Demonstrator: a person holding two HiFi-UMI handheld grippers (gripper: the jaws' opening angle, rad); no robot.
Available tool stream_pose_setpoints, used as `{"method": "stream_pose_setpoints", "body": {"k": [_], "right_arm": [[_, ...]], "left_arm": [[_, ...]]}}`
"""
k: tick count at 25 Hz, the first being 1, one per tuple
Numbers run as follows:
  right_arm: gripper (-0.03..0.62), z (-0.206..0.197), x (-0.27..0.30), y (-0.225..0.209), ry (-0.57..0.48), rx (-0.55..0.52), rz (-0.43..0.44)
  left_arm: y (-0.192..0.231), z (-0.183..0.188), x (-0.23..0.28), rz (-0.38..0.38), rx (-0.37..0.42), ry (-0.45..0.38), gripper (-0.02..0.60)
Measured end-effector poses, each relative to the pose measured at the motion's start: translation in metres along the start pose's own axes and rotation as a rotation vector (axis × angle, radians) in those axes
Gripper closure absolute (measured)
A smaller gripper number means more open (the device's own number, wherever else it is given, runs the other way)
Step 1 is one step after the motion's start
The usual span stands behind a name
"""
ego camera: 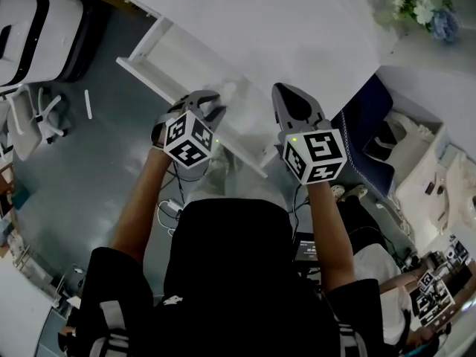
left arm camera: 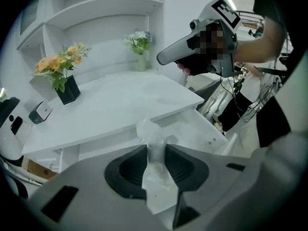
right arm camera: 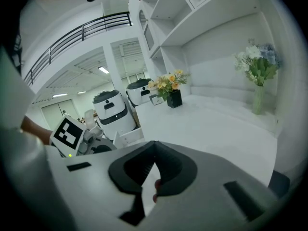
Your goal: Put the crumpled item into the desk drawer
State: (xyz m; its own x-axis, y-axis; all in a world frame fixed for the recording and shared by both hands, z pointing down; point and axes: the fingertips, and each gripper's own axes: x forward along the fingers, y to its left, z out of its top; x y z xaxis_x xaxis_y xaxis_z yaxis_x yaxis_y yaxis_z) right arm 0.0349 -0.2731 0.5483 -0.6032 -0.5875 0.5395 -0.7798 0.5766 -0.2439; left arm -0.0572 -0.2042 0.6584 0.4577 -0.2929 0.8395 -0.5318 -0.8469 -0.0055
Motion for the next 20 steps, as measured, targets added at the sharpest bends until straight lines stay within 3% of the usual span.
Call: {"method": "stream_pose_setpoints", "body": {"k": [7, 20], "right_arm": [[0.597, -0.016, 0.003, -0.002, 0.02, 0.023, -0.001], [0.597, -0.038, 0.008, -0.011, 0.047, 0.051, -0.003]], "left_arm": [[-0.009, -0.006, 0.018, -0.045, 0.128, 0.078, 0.476], [-0.026, -0.015, 0.06, -0.115, 0.239, 0.168, 0.476]]}}
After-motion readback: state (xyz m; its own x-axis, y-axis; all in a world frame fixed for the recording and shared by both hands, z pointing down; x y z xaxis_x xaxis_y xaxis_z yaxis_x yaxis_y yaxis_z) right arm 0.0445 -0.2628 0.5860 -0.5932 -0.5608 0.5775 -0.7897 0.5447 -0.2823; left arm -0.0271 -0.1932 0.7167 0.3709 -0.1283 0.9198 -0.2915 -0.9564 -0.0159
